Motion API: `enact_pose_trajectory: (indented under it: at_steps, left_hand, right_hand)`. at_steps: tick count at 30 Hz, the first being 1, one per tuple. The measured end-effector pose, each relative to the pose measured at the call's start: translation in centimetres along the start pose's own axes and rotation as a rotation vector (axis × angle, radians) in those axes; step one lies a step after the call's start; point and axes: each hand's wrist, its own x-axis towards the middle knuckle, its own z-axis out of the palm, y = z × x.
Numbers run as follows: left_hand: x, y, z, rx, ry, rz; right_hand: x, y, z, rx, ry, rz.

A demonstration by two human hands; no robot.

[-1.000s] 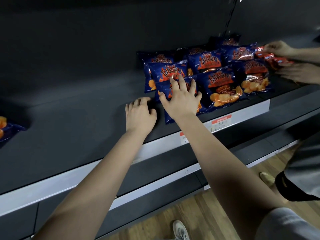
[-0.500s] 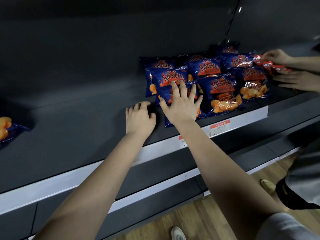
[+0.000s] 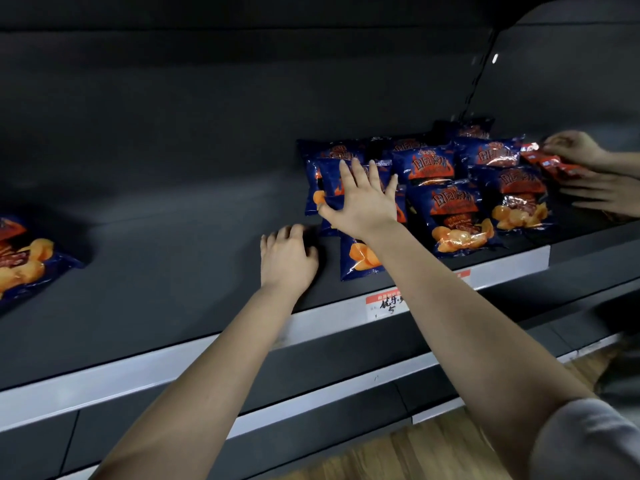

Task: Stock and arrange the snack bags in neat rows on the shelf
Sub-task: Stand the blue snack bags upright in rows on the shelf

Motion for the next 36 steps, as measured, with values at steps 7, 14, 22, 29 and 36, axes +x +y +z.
enact_pose_trajectory:
  at_steps: [7, 14, 22, 29, 36]
  left_hand:
    - [0.4, -0.2, 0.3, 0.004, 0.017, -0.008]
    - [0.8, -0.1, 0.5, -0.002, 0.018, -0.006]
    - [0.7, -0.2, 0.4, -0.002, 0.014, 0.006]
    - [0.6, -0.2, -0.1, 0.023, -0.011, -0.042]
    - [-0.8, -2.4, -2.7, -0.012, 0.038, -0.085]
  right_hand:
    - [0.4, 0.1, 0.7, 0.005, -0.101, -0.04]
    - [0.3, 0.4, 1.0, 0.013, -0.084, -0.058]
    - [0.3, 0.4, 1.4, 0.015, -0.061, -0.057]
    - [-1.3, -2.1, 0.4, 0.1, 0.21, -0.163]
    - [-1.1, -8.6, 1.1, 0.278, 0.022, -0.329]
